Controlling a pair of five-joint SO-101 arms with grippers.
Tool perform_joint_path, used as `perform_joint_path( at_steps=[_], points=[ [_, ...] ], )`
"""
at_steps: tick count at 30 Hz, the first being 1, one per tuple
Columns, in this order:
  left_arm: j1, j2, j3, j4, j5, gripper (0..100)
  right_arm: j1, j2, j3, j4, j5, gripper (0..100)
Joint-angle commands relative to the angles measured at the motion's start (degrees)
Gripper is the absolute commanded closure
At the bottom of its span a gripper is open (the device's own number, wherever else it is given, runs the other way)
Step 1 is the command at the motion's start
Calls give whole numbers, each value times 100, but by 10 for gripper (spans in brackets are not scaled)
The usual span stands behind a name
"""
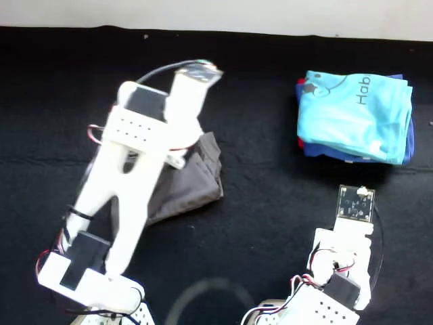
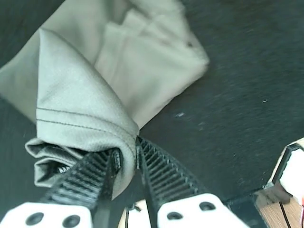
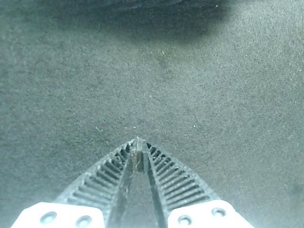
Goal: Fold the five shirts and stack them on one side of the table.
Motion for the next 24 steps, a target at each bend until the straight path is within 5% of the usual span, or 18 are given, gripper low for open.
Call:
perform_joint_path(
  at_steps=[1,14,24],
  points=[
    [277,251,-268,-343,88,991,22,-31,813,31,18,992],
    [277,2158,-277,-1600,220,991,13,-31,813,22,18,992],
    [286,2281,-488,-1662,220,987,13,-31,813,22,18,992]
  ],
)
